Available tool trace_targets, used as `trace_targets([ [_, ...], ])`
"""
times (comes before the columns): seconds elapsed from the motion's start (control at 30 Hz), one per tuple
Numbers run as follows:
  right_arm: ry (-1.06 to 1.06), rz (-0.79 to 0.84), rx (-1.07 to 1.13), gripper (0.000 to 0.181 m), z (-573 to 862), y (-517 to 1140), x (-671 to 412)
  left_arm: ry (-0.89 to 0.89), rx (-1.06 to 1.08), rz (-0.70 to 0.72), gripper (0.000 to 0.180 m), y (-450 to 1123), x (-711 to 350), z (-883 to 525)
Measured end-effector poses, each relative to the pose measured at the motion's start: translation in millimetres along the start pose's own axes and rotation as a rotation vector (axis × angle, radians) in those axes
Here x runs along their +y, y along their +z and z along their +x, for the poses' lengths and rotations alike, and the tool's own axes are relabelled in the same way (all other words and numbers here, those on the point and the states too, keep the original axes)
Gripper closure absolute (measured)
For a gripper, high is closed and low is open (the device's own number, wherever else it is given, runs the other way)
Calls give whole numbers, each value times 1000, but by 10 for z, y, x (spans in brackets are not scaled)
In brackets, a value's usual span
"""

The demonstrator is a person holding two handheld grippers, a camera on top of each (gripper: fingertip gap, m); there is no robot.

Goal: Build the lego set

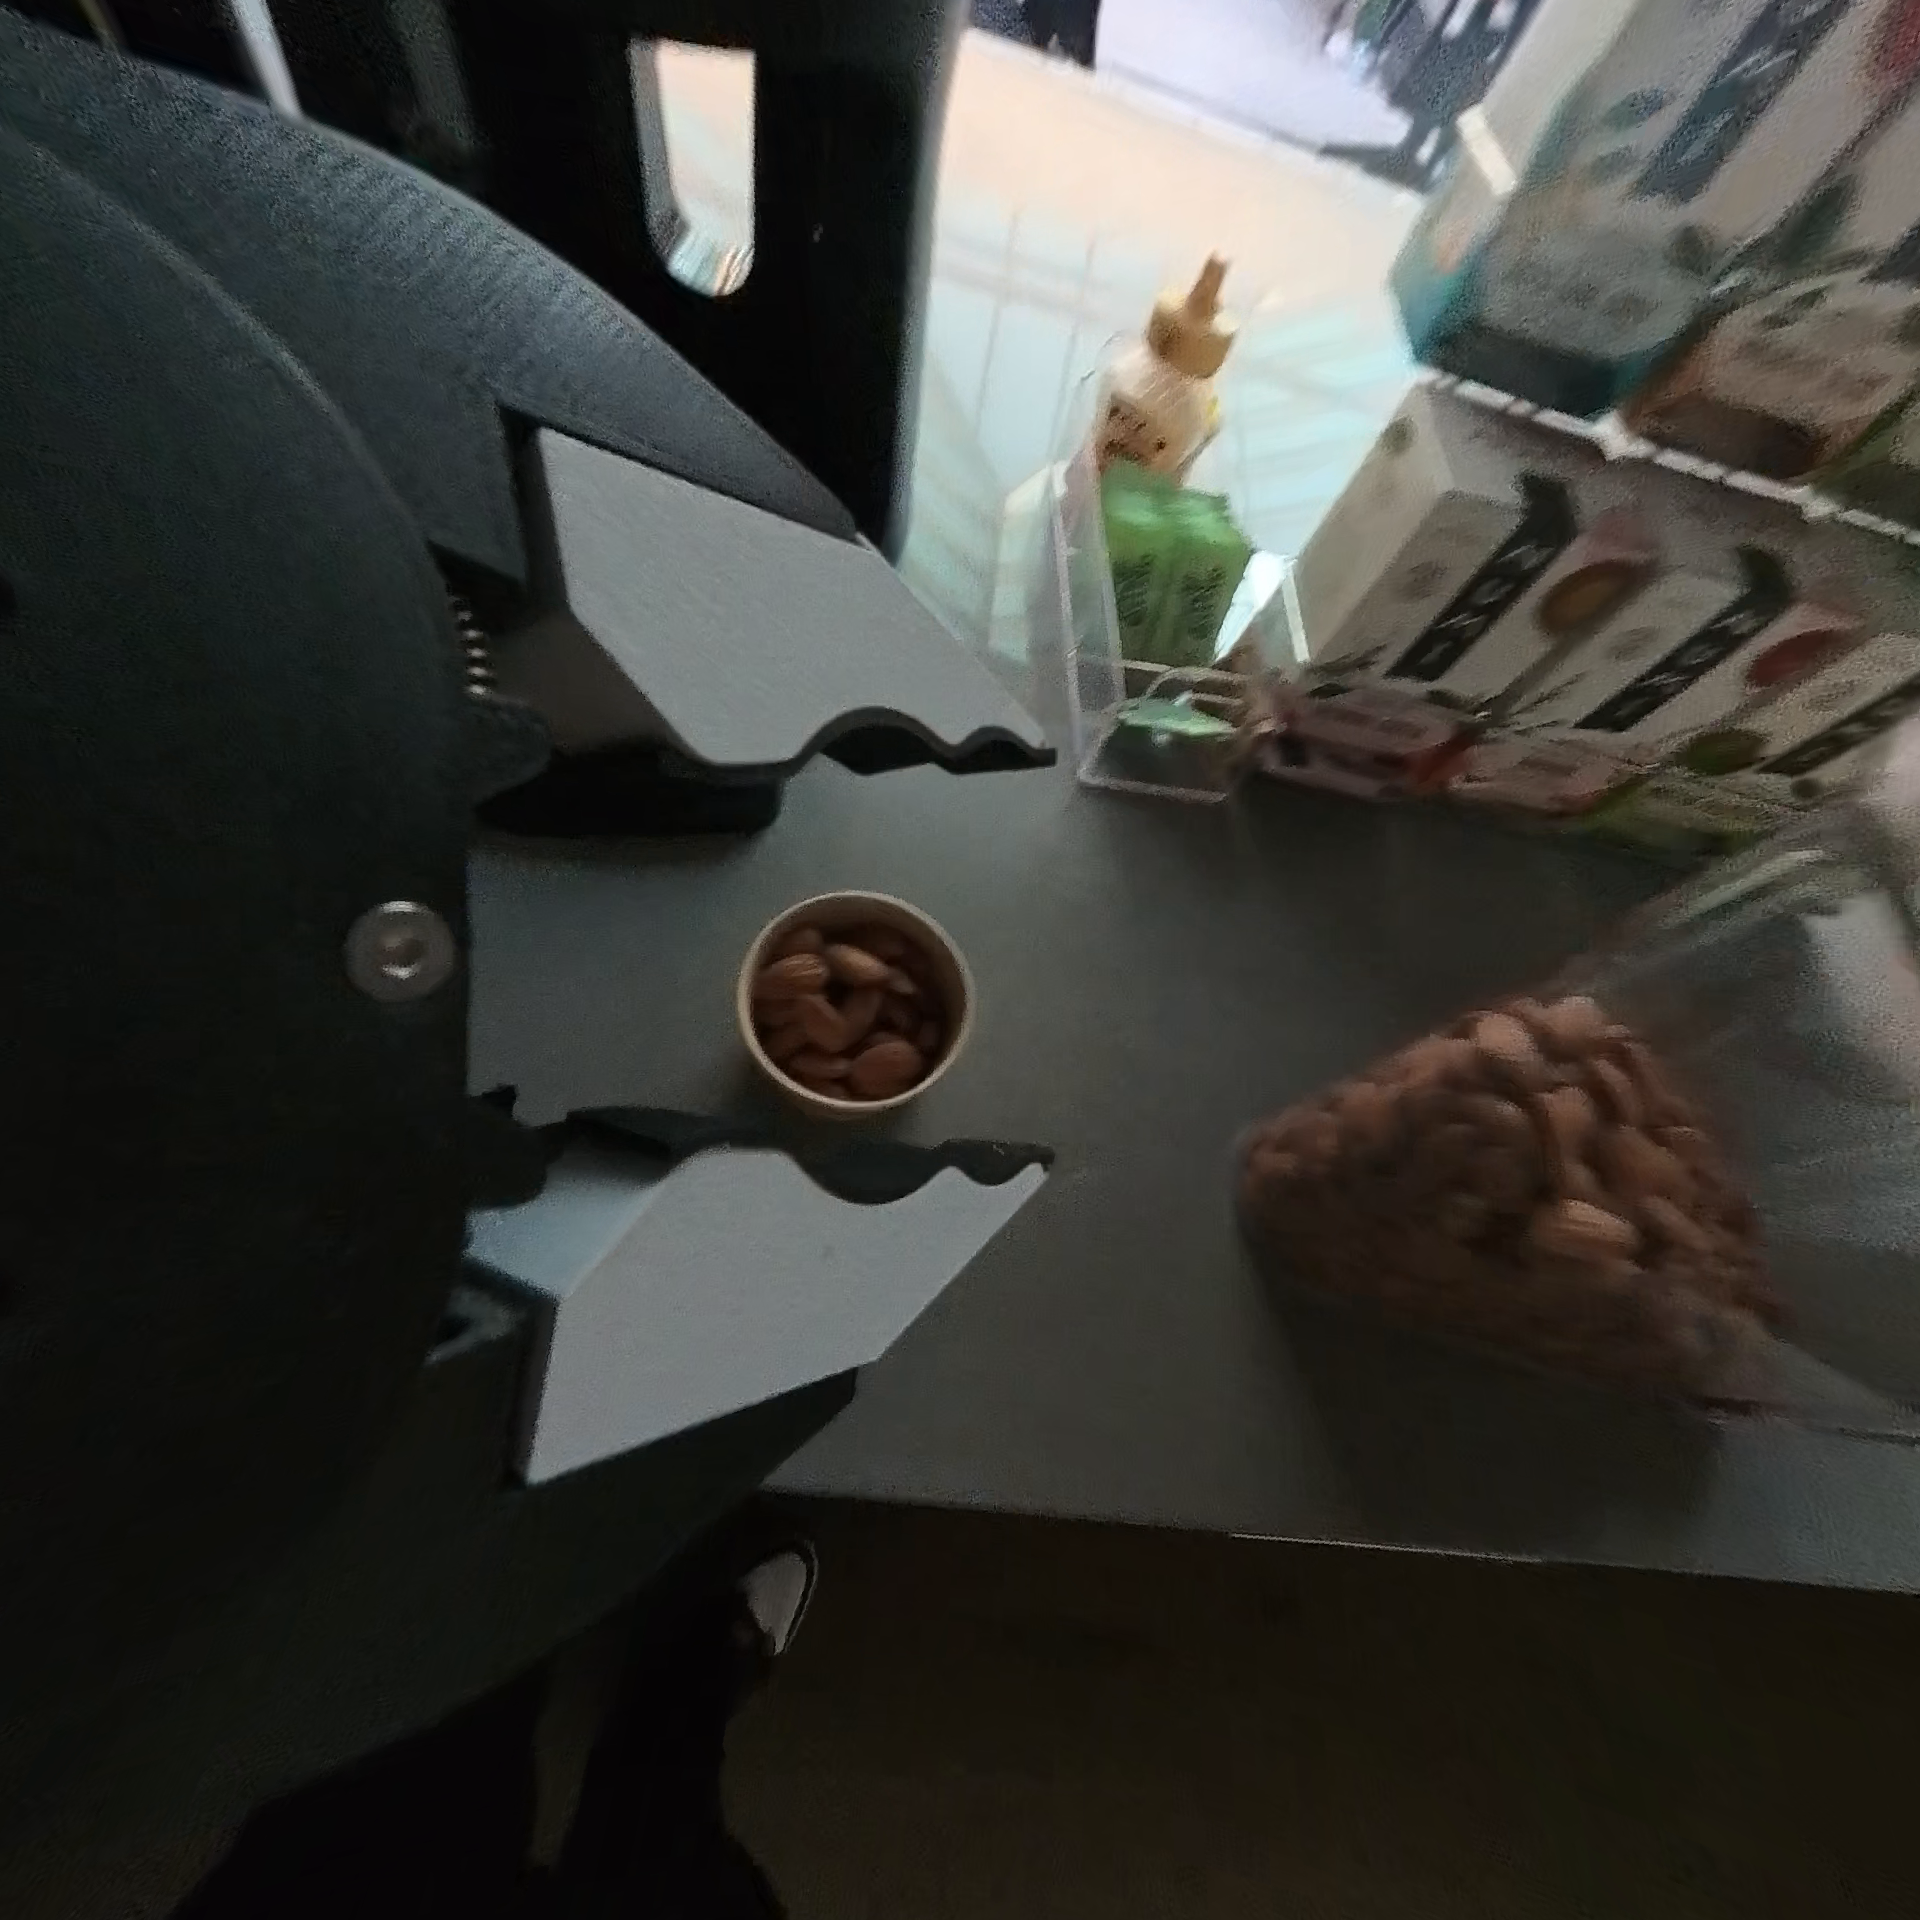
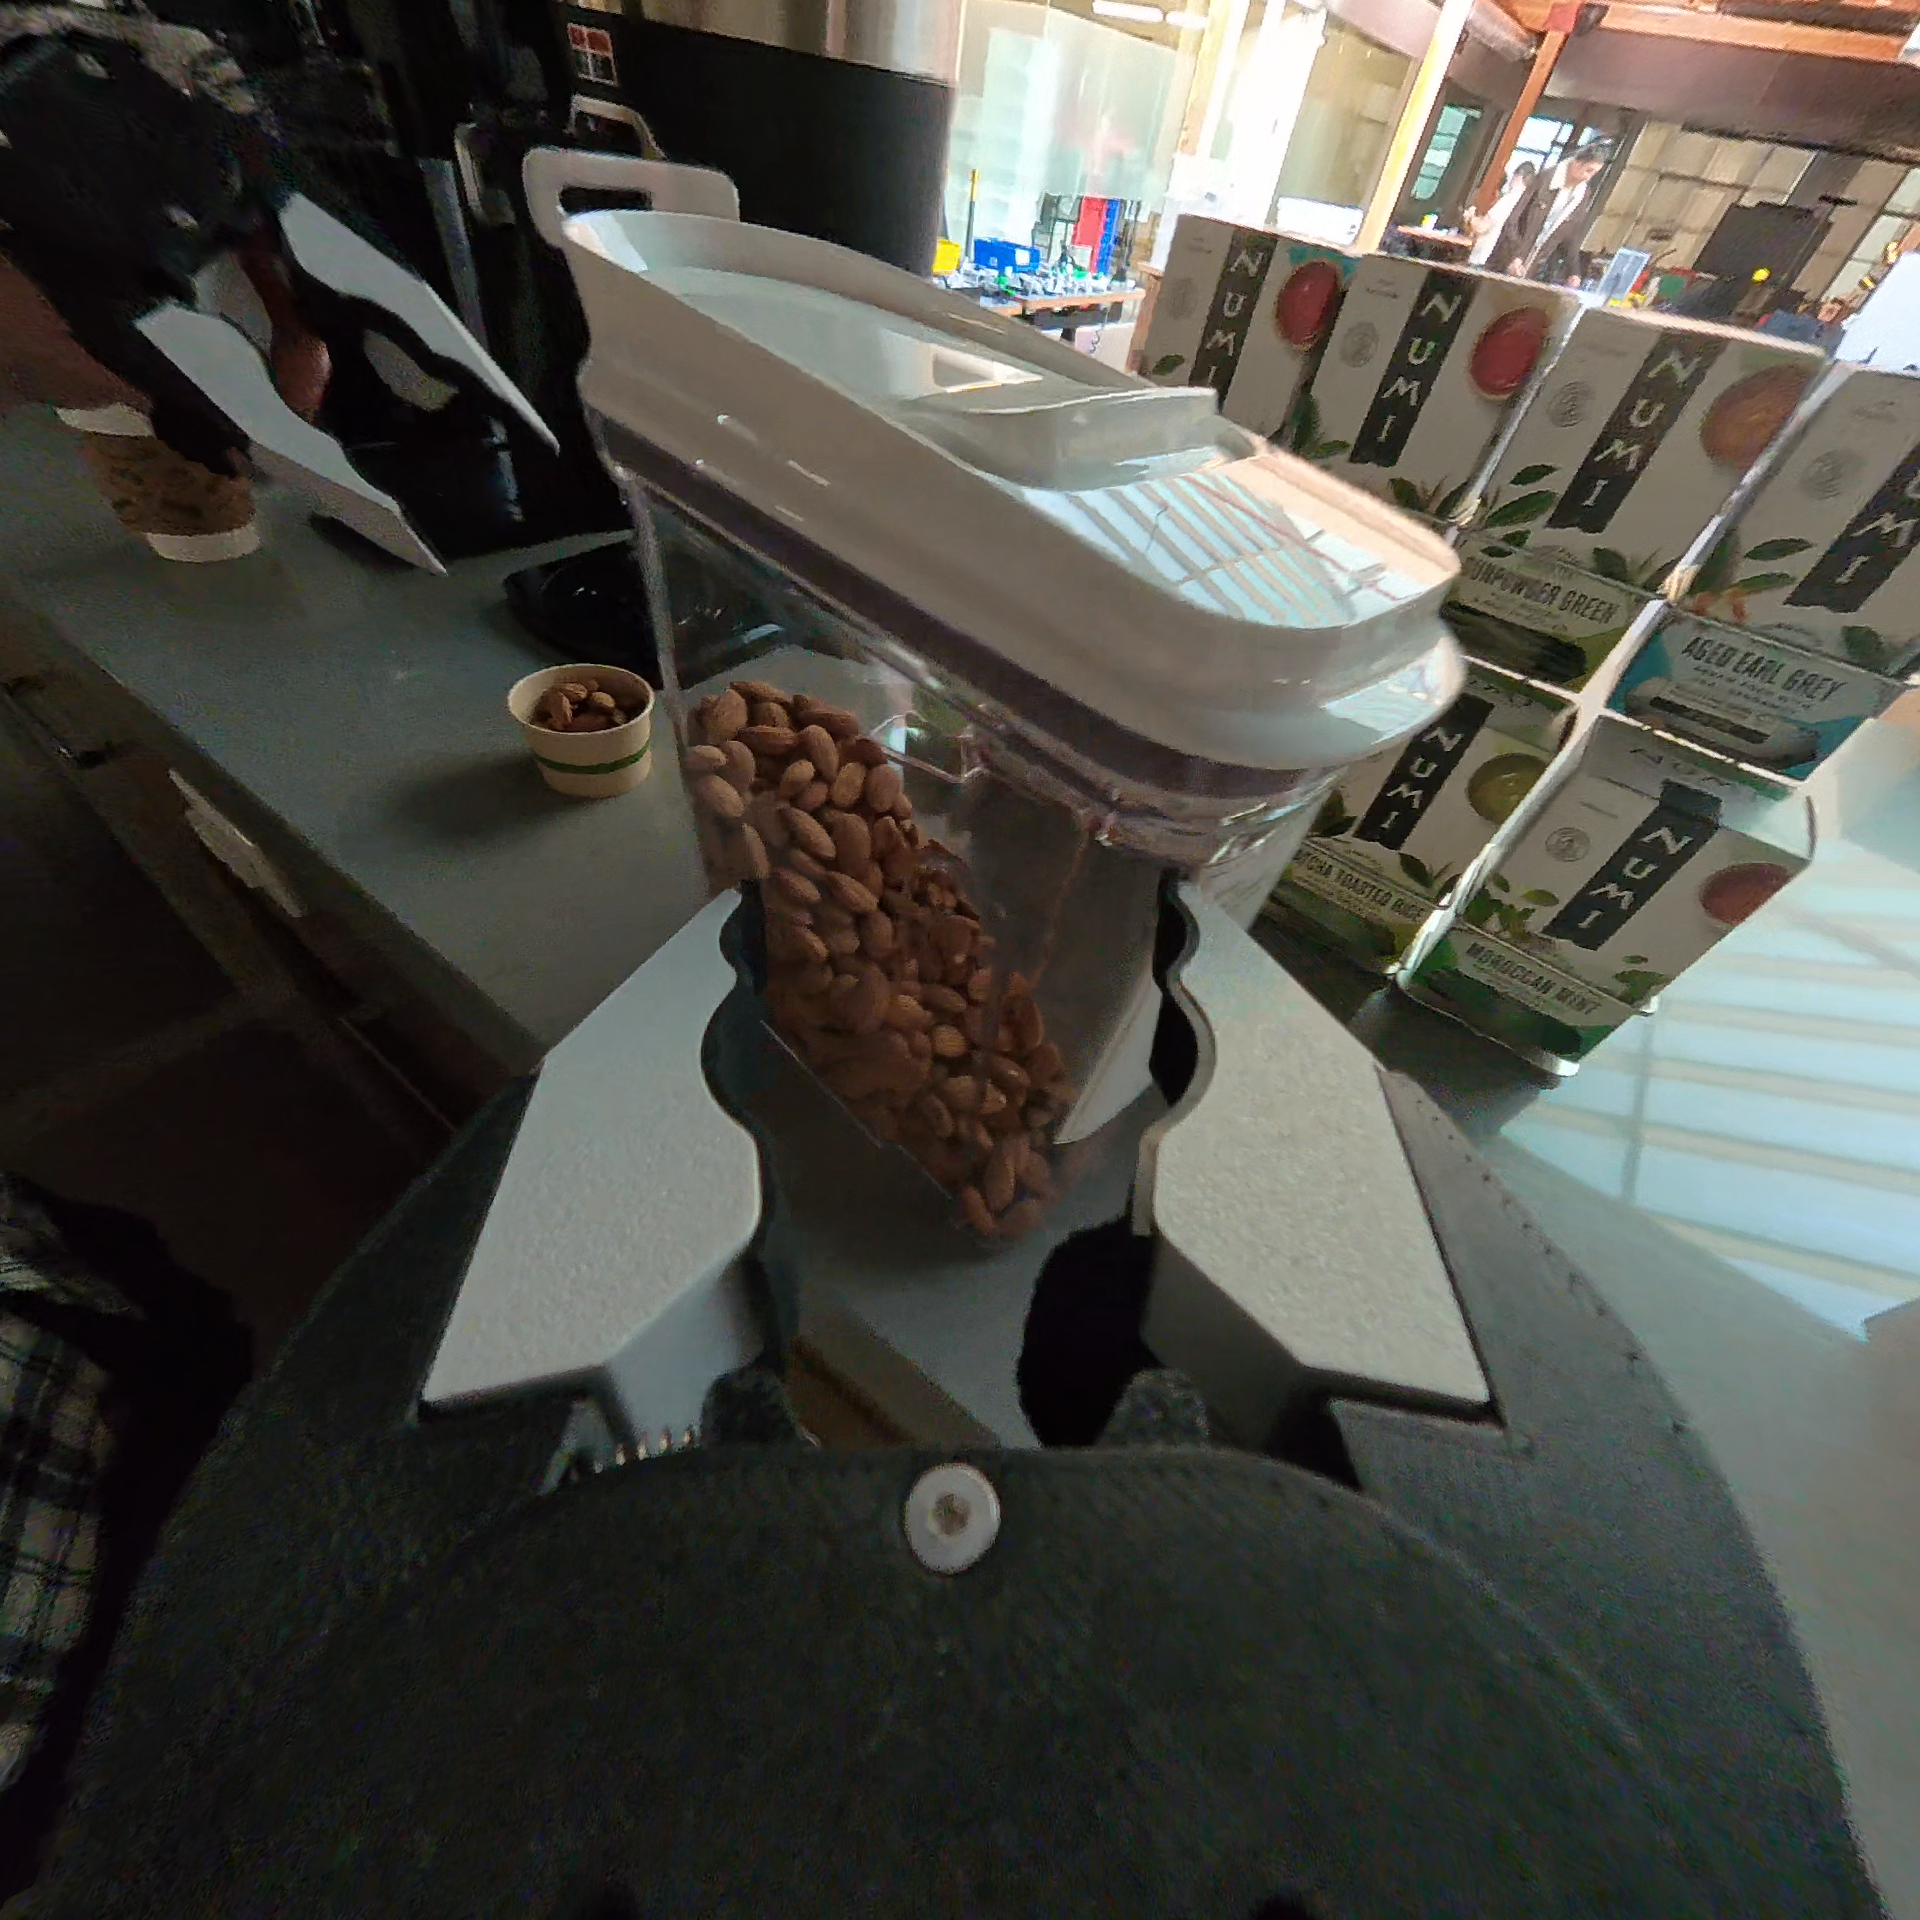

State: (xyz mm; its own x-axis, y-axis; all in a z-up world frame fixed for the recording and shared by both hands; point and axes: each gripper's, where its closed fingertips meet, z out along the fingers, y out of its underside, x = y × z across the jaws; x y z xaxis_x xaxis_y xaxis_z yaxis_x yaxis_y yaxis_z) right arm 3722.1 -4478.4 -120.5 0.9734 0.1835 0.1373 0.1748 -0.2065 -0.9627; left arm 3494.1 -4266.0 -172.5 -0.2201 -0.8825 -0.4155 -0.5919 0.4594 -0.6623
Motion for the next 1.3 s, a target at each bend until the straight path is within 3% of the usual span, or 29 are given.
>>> trace_targets([
  [0.2,44,-15,-45,115,-270,127,184,-128,46,12,114,20,317,96],
  [0.37,53,-15,-83,129,-571,278,258,-124,77,-3,114,124,429,241],
  [0.83,144,-82,-103,115,-1151,761,556,-390,150,27,65,512,1172,124],
  [0.97,156,-89,-120,116,-1238,845,590,-390,207,35,72,737,1184,181],
  [1.07,162,-85,-129,117,-1300,894,580,-382,251,69,99,817,1107,247],
  [1.3,177,-91,-121,119,-1373,887,605,-325,318,111,105,872,860,517],
])
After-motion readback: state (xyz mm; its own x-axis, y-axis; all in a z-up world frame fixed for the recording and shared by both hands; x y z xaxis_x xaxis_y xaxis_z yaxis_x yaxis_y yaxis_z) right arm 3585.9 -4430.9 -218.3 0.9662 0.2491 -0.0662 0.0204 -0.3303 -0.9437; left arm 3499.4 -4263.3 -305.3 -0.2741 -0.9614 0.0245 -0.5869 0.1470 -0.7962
